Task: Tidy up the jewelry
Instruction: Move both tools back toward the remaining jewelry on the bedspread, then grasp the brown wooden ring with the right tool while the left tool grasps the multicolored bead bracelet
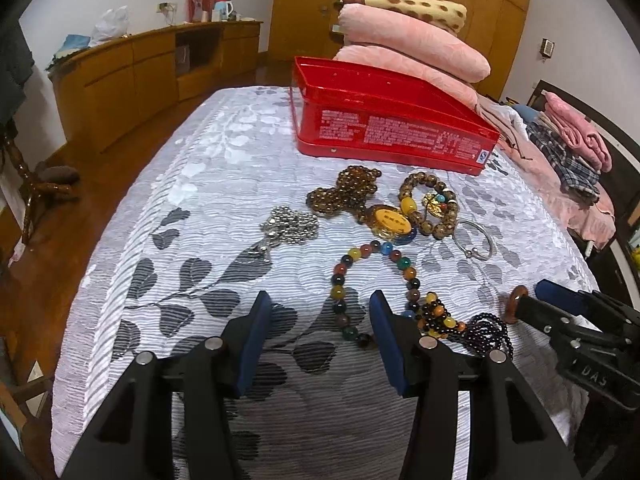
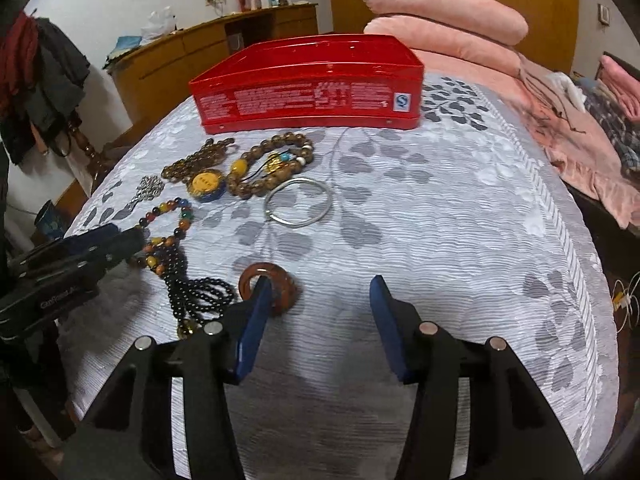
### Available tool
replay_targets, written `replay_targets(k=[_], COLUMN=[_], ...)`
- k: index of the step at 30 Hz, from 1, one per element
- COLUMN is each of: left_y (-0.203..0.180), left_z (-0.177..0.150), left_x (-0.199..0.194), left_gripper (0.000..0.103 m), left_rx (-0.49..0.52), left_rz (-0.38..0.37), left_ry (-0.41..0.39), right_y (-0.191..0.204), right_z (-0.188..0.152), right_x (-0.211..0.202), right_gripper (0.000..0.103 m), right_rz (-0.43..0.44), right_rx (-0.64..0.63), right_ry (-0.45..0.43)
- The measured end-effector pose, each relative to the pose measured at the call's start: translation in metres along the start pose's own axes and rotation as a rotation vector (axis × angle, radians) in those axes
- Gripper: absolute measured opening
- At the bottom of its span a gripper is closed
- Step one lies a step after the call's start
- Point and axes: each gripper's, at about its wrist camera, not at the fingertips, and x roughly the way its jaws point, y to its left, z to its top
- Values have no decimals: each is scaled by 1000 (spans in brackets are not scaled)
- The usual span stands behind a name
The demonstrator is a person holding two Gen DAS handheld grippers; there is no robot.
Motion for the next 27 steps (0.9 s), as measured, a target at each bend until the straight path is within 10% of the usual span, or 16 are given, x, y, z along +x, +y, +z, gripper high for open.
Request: replay_targets(k=[27], left_y=[-2], left_z=[9], left_x=[8], left_gripper=[52], left_rx=[24], left_rz=[10], left_ry=[8], right_y=[8], right_z=[2], right_x=[4], right_gripper=[37], right_rz=[124], right_rx=[-7], right_ry=[32])
